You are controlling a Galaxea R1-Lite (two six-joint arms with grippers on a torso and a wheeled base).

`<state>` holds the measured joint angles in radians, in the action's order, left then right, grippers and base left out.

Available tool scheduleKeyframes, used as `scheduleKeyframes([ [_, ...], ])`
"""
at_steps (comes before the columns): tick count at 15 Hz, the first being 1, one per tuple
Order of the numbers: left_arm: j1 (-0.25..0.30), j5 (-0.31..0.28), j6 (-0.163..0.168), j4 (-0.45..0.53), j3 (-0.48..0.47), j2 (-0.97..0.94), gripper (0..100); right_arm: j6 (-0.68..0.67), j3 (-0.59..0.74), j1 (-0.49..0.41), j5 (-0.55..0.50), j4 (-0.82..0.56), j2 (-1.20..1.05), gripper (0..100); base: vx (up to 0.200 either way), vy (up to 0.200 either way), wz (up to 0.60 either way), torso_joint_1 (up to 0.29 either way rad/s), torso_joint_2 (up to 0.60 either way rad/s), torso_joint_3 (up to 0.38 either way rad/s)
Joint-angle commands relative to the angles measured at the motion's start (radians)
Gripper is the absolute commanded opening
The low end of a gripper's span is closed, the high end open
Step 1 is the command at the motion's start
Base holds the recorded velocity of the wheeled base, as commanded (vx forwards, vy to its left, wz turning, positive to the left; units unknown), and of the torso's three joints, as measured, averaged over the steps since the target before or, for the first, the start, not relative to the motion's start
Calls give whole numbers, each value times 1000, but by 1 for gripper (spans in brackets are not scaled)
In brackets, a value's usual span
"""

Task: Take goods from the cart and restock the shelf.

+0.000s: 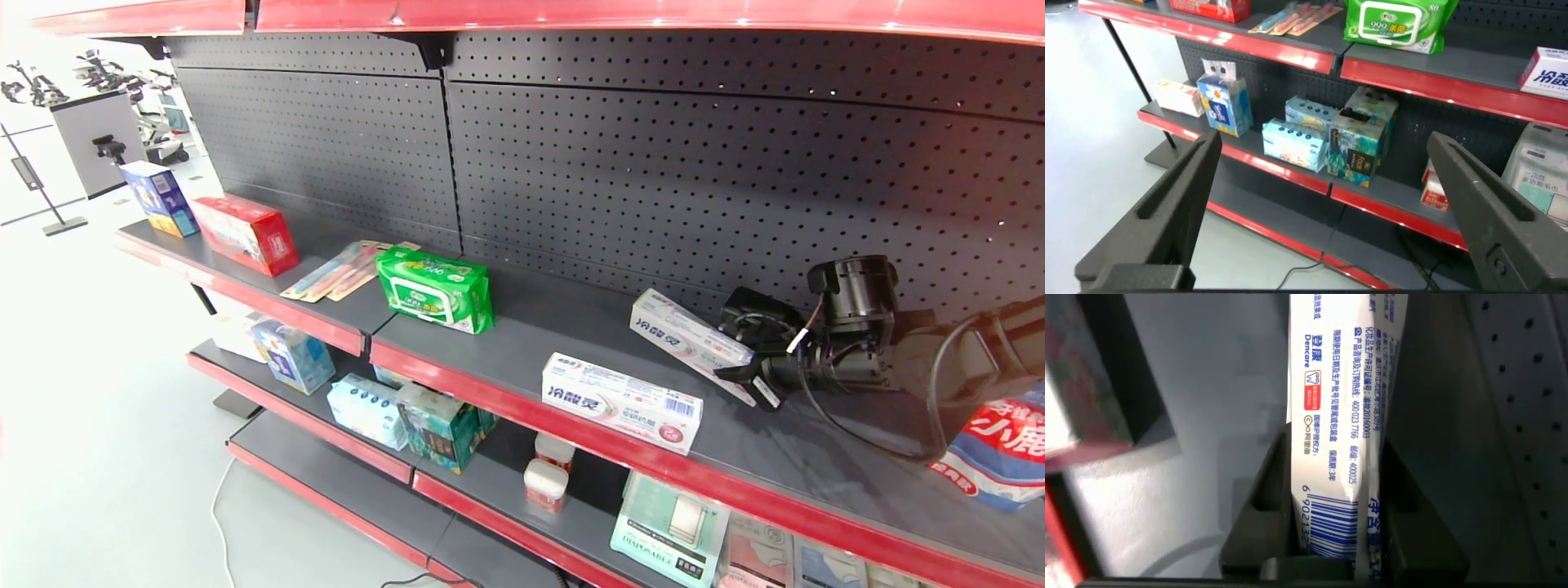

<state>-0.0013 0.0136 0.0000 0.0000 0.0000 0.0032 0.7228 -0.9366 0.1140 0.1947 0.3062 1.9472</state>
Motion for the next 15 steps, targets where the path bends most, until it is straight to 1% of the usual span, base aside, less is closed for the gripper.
scheduleKeyframes([
  [1,0,0,0,0,0,1,100,1,-16,10,2,-1,18,0,0,0,0,0,0,0],
  [4,0,0,0,0,0,1,100,24,-19,18,28,-7,38,0,0,0,0,0,0,0],
  [9,0,0,0,0,0,1,100,56,-103,27,29,-12,71,0,0,0,0,0,0,0],
  [10,0,0,0,0,0,1,100,80,-125,27,29,-29,76,0,0,0,0,0,0,0],
  [15,0,0,0,0,0,1,100,145,-128,27,26,-33,90,0,0,0,0,0,0,0],
])
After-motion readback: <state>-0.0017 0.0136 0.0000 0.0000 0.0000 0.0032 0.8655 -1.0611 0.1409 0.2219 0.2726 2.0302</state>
